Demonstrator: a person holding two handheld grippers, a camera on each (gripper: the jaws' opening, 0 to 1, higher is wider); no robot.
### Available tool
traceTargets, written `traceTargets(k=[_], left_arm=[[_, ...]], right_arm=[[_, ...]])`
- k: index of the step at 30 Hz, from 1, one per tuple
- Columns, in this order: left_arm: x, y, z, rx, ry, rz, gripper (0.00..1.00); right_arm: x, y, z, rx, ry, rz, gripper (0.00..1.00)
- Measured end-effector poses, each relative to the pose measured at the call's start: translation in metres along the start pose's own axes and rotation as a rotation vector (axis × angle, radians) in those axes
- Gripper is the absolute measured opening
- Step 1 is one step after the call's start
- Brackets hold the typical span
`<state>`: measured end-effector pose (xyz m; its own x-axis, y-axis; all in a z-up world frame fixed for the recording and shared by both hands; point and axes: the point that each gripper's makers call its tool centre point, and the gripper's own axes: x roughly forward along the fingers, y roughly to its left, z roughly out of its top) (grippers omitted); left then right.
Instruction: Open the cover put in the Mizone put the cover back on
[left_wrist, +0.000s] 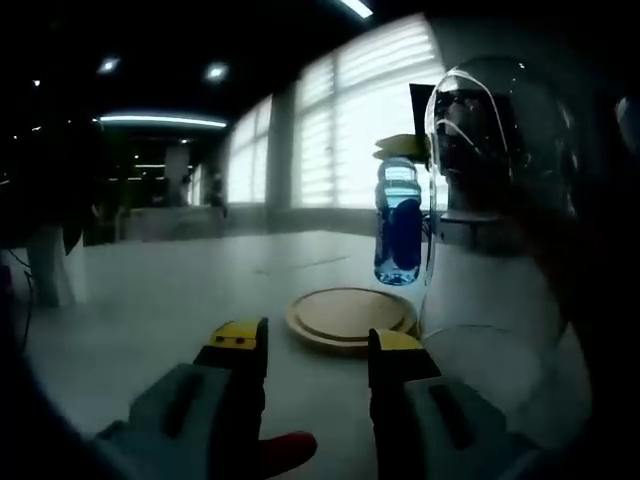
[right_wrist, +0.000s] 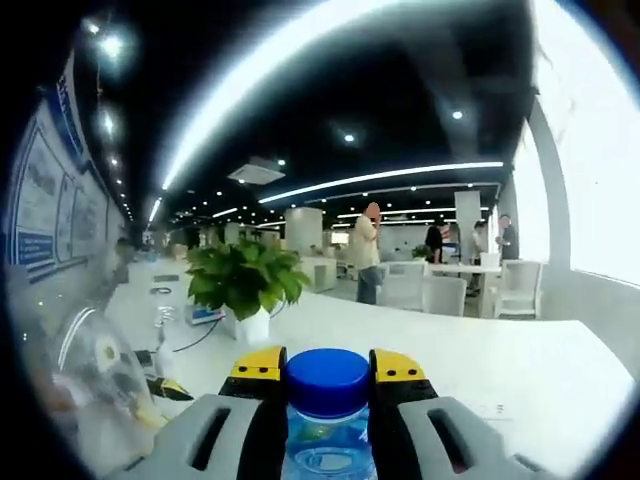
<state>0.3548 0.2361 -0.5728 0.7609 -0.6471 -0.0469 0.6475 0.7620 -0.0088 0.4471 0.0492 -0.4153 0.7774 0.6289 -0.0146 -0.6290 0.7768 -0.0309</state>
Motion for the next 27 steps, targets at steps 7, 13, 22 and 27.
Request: traceTargets(k=[7,13,22,27], left_arm=[[0.0,0.003,0.0,0.007,-0.002,0.004,0.32],[0.001,0.004,0.0,0.011,-0.001,0.002,0.31],[0.0,0.007,-0.001,0.016,-0.001,0.003,0.31],[0.0,0.008,-0.003,0.012,0.003,0.002,0.31]], right_arm=[[0.014,0.015,-0.001,0.01,0.008,0.047,0.23],[0.026,0.03,-0.002,0.0,0.011,0.09,0.23],[0.047,0.049,-0.005,0.012,0.023,0.147,0.23],[0.055,0.058,-0.007,0.013,0.027,0.175,0.23]])
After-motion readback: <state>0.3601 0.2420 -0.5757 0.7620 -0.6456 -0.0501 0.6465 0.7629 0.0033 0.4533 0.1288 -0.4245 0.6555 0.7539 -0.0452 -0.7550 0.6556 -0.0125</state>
